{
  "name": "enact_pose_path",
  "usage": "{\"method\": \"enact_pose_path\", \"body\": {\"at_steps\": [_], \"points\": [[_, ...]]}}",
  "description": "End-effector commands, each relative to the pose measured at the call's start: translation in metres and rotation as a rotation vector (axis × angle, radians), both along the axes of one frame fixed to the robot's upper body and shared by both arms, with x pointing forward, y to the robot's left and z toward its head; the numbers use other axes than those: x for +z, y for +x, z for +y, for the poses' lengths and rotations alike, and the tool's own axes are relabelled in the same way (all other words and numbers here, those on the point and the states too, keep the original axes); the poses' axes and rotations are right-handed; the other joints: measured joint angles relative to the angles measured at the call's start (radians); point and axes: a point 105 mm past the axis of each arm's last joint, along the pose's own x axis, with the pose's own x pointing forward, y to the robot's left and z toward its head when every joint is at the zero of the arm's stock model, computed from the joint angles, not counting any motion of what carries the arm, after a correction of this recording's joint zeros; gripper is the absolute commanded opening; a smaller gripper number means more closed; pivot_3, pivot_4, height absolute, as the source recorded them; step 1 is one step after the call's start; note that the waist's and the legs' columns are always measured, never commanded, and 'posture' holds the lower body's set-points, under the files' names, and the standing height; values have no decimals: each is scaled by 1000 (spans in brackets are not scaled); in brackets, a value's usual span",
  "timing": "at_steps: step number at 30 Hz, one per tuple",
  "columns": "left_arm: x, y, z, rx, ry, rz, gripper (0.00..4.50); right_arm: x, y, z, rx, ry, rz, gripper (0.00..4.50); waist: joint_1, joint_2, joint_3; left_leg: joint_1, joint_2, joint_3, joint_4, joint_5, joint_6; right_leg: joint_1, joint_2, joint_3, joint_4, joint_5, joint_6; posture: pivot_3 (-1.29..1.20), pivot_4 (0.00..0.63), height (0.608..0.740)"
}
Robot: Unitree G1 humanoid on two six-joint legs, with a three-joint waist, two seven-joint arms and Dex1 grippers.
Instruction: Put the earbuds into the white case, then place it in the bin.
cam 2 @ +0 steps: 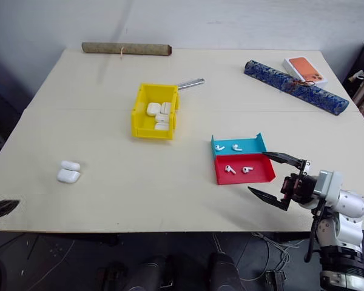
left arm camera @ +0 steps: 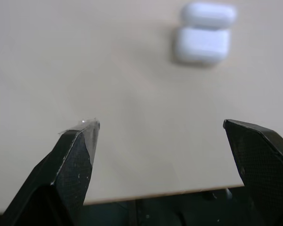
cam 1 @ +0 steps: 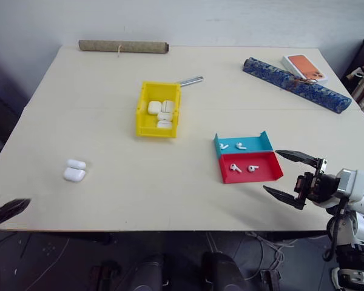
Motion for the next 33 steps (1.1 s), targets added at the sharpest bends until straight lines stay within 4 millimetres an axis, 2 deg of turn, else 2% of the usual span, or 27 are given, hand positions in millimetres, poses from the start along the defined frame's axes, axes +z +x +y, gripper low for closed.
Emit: {"method": "enact_pose_path", "body": {"at_steps": [1,4,6,12,18,23,28,33], "points": [[4,16,-23,-67,79,104,4452,3,-2,0,20,-23,-14,4500,0,1,0,0,0,0,0,0,0,0,0,0,0,0,0,0,150,740],[8,34,-38,-100,74,154,4452,2,-1,1,20,-28,-11,4500,-2,1,1,0,0,1,-1,1,-1,0,1,1,1,0,0,0,150,740],[9,48,-36,-58,119,152,4452,3,0,3,18,-29,-15,4500,-6,1,1,0,0,1,-1,1,-1,0,3,1,3,0,0,0,150,740],[-9,75,-40,-18,99,173,4452,6,-2,9,-16,-32,-17,4500,-13,1,1,0,4,2,1,3,1,-1,10,4,5,0,0,0,150,740],[-28,83,-32,54,148,221,4452,9,-5,9,-27,-46,-16,4500,-13,1,1,-1,5,2,3,3,1,-1,12,8,5,0,0,0,150,740],[-28,87,-31,82,114,194,4452,9,-6,9,-39,-39,-17,4500,-11,0,1,-1,6,3,4,3,1,-1,12,8,5,0,0,0,150,740],[-39,93,-36,69,89,222,4452,7,-8,11,-43,-34,-13,4500,1,0,1,-1,6,3,5,3,1,-1,12,8,5,0,0,0,150,740],[-40,101,-24,115,97,202,4452,9,-10,11,-53,-31,-16,4500,10,0,1,-1,7,3,6,3,2,-1,12,8,6,0,0,0,150,740]]}}
